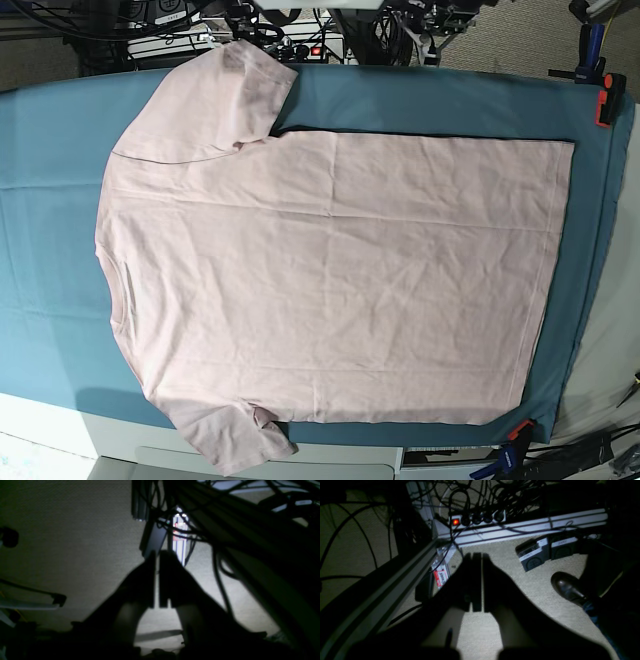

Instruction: Fold the T-shirt properly

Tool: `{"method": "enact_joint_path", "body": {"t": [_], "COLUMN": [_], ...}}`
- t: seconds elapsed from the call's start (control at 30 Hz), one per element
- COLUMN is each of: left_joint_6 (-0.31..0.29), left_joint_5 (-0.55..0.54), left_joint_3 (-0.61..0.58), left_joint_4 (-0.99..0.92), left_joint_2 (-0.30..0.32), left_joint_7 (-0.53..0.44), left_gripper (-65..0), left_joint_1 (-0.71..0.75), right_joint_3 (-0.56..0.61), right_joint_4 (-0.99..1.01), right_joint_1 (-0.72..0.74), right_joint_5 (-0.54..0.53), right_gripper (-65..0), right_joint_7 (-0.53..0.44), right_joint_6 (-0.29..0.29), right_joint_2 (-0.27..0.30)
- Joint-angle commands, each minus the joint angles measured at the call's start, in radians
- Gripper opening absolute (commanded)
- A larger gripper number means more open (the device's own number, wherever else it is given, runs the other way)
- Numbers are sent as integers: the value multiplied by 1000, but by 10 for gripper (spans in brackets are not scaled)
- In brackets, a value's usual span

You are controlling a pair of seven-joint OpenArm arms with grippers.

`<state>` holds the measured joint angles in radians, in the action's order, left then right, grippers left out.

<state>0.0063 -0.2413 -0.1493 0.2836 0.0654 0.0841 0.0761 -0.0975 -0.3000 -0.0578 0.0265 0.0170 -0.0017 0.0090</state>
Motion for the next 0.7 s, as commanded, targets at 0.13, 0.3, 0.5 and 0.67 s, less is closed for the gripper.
{"method": "enact_joint_path", "body": {"t": [0.13, 0.3, 0.5, 0.67], "left_joint_6": [62, 57, 57, -2], "left_joint_5": [-3, -2, 21, 32], "left_joint_3": [2, 2, 2, 2], "left_joint_4": [236, 457, 711, 1009], "left_joint_2": [55, 115, 171, 268], "left_joint_7": [72, 108, 153, 193], "left_gripper": [-609, -609, -609, -609], "left_joint_1": [156, 323, 530, 735], "right_joint_3": [-2, -2, -2, -2], "right_joint_4": [-156, -320, -528, -776], "right_joint_1": [-122, -269, -479, -694], "right_joint_5": [0, 0, -15, -71], "right_gripper": [-639, -639, -639, -640], "right_joint_7": [-1, 33, 41, 38], "right_joint_6": [-49, -48, -48, -48], "right_joint_2": [32, 76, 148, 219]}}
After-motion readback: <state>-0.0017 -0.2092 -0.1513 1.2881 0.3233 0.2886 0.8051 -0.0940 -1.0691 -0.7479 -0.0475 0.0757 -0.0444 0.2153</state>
